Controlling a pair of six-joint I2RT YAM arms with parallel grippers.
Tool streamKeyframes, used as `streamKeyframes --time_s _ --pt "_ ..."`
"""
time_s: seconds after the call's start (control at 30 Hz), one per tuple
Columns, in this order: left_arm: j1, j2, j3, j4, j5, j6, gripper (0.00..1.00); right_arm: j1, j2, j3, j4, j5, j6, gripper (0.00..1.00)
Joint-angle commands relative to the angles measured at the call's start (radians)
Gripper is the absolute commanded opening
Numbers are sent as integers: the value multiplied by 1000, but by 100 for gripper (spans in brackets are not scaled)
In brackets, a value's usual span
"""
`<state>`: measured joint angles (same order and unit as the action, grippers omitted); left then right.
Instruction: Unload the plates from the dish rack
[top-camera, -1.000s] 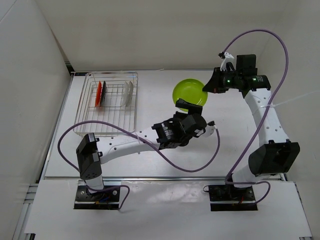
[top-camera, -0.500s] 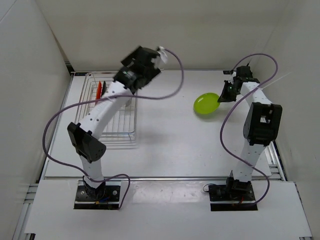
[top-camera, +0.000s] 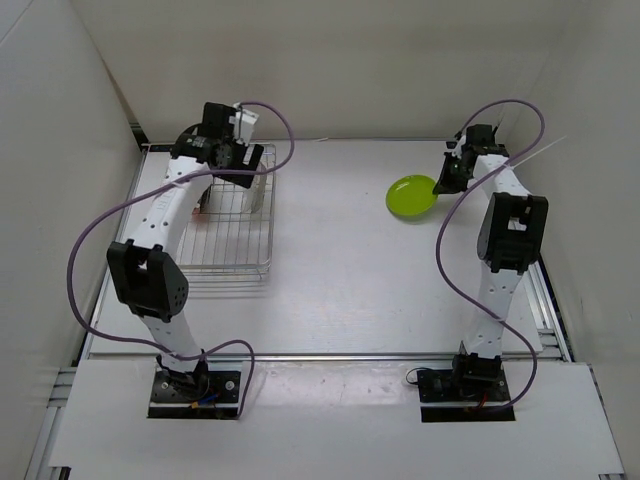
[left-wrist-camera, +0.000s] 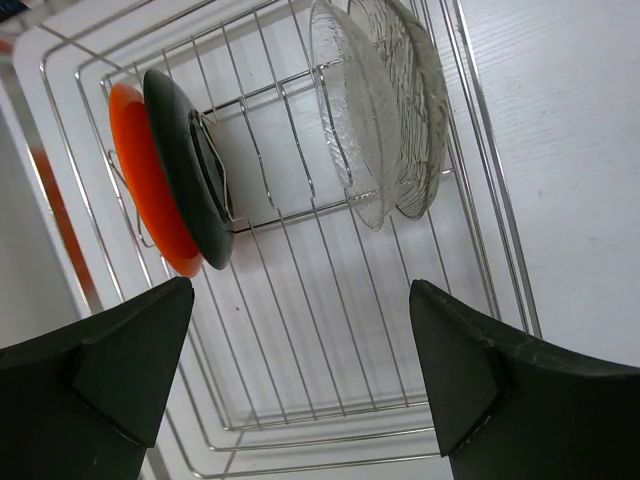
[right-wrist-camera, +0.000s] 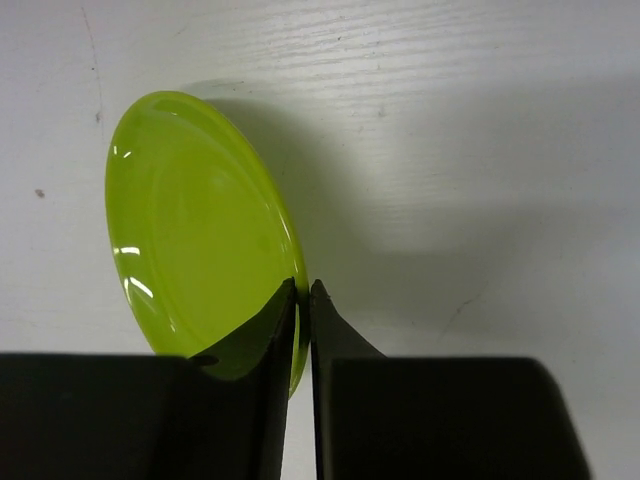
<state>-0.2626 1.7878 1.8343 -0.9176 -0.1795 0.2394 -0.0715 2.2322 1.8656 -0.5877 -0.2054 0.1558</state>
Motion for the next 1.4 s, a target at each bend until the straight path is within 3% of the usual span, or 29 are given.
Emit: streamKeyframes --time_s 0.0,0.17,0.3,0.37,0.5,0.53,0.63,1.0,1.37 --pt "86 -82 -6 25 220 -90 100 24 23 40 -40 11 -21 13" --pt "149 -116 -75 60 282 -115 100 45 56 53 -81 11 -21 16" --pt "183 -146 -125 79 291 -124 100 45 56 53 -81 11 -21 31" --pt "194 -168 -156 88 291 -124 100 45 37 44 -81 11 -30 45" --pt "230 -203 -199 138 314 -143 100 45 -9 32 -81 11 -30 59" --pt "252 -203 -211 147 314 -143 100 45 -25 32 -90 11 -30 69" --pt "304 -215 -222 177 363 -157 100 45 -126 4 -99 41 -30 85" --pt "447 -76 -204 246 471 -144 94 45 -345 -54 -167 44 -99 85" --pt "467 67 -107 266 495 -173 93 45 -450 -140 -188 -43 -108 84"
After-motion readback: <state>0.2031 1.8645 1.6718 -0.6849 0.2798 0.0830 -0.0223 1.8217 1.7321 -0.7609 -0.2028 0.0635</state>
